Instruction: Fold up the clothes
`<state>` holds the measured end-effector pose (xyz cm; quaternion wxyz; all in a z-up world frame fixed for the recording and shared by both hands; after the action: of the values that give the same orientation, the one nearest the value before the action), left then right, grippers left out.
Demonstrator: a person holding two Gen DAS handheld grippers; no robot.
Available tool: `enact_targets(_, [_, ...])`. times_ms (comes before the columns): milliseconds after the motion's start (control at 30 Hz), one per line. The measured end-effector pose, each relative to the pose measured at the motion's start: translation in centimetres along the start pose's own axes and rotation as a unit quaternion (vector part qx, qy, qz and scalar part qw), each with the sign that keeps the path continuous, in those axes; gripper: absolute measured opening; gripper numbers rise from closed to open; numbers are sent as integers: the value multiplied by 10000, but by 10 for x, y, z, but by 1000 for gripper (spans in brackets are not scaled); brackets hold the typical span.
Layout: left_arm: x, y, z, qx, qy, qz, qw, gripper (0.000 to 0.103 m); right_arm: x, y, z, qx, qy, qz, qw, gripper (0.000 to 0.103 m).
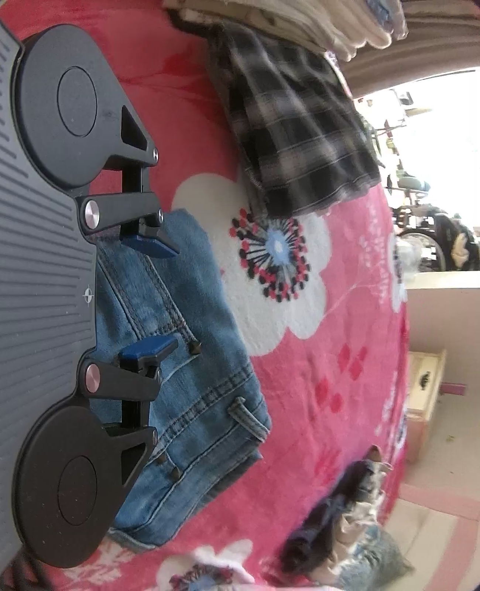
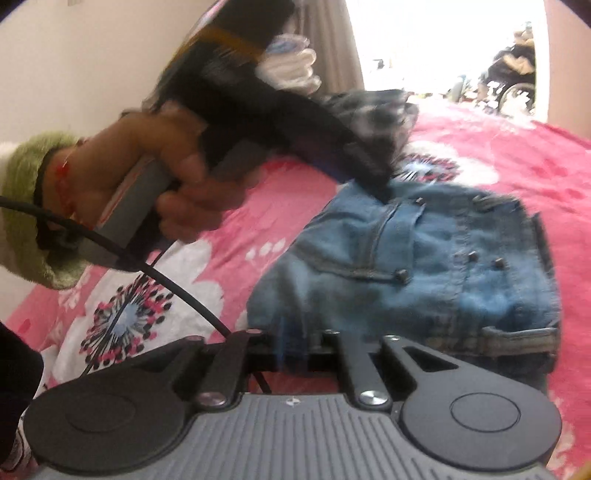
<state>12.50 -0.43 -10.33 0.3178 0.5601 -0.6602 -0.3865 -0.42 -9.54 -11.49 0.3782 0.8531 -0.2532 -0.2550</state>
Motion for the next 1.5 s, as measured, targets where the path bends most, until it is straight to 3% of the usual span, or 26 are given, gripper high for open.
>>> enact_targets(133, [-12, 15, 10, 98, 120, 180, 9997, 55, 10, 18, 0, 351, -400, -38, 9986, 24])
enact_targets(300, [-26, 12, 32, -248, 460, 622, 9967, 57, 43, 50, -10, 877, -1049, 12, 9906, 32])
enact_targets(433, [-33, 6, 45, -522, 748, 1077, 9900, 57, 89, 85, -21, 1388, -1672, 217, 9759, 56])
enact_targets(567, [-37, -2, 56, -842, 1126, 1593, 9772, 57, 153, 84, -21, 1247, -2437, 263, 9614, 72])
enact_targets(633, [-35, -7, 60, -986, 1260, 1901, 9686, 58, 181, 68, -19, 955, -2803, 109, 9551, 73])
enact_targets(800, [-34, -19, 68, -1191, 1539, 2489, 9488, 58, 234, 23, -16, 553, -3715, -633, 9246, 77])
enact_targets(900, [-32, -27, 66, -1252, 1567, 2681, 9423, 62, 252, -5, -17, 380, -4064, -1192, 9051, 78])
enact_targets(967, [-31, -33, 63, -1282, 1609, 2812, 9373, 64, 257, -14, -17, 438, -4219, -1519, 8927, 85])
enact_targets(1067, [-29, -40, 61, -1300, 1645, 2960, 9319, 67, 243, -13, -13, 344, -4044, -1797, 8961, 86])
enact_targets(1167, [-28, -38, 62, -1226, 1556, 3009, 9328, 68, 219, -10, -2, 139, -3757, -1984, 9052, 86])
enact_targets(1400, [-25, -39, 61, -1153, 1431, 3061, 9341, 68, 198, -7, 8, -152, -3676, -2385, 8988, 87])
enact_targets(1500, [-22, -40, 59, -1117, 1308, 2965, 9394, 68, 198, -13, 1, -205, -3693, -2350, 8989, 87])
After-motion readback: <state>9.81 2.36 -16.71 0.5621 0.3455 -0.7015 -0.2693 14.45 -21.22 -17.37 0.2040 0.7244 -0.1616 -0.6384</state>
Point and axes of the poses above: each gripper's, at about its wrist camera, not at the fingertips, and y roughly against the way its jaws point, x to its right, z to its underside, the point moved 10 cm from there along -y, roughly the way its jaws point, and after that the axes turned 12 degrees about -x, right-handed, at the moved point
